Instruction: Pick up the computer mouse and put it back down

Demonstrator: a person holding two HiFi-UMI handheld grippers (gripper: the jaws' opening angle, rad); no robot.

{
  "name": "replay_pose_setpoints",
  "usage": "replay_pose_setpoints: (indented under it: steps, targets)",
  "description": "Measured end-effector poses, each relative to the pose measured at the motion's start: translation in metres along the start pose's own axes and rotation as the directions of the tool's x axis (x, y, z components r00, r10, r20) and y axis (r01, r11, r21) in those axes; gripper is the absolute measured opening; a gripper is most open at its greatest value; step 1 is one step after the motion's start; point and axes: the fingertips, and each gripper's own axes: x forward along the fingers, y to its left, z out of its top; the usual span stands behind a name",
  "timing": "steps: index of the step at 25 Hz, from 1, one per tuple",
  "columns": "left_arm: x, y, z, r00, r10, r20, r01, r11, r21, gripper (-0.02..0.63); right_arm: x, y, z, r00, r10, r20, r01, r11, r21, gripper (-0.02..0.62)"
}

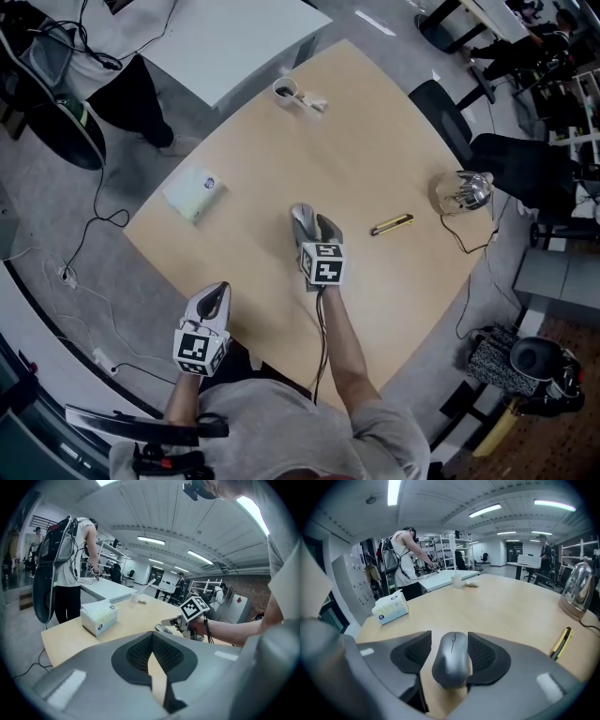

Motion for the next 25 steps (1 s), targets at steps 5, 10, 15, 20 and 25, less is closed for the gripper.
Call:
replay_pose_setpoints:
  steps: [5, 10, 15, 20, 25]
  targets:
    - [-0.006, -0.004, 0.009, 1.000, -0.005, 0.027, 0.005, 1.000, 0.016, 0.020, -0.020, -0.001, 0.007, 0.999, -0.015, 0.035, 0.015, 1.000, 0.012, 0.204]
    - [-0.016, -0.013, 0.016, 0.998, -0.015, 0.053, 0.013, 0.999, 0.037, 0.020, -0.046, 0.010, 0.010, 0.998, -0.006, 0.065, 0.004, 1.000, 0.024, 0.166]
    - [-0.022, -0.025, 0.026, 0.996, -0.031, 0.078, 0.026, 0.998, 0.063, 0.020, -0.071, 0.020, 0.015, 0.995, 0.002, 0.101, -0.004, 1.000, 0.021, 0.129]
    - [-0.028, -0.042, 0.035, 0.993, -0.059, 0.103, 0.049, 0.995, 0.092, 0.020, -0.099, 0.019, 0.020, 0.990, -0.015, 0.140, 0.011, 0.999, 0.031, 0.095]
    - [-0.033, -0.061, 0.044, 0.987, -0.098, 0.127, 0.081, 0.988, 0.129, 0.020, -0.127, 0.016, 0.015, 0.987, -0.029, 0.159, 0.020, 0.998, 0.056, 0.066]
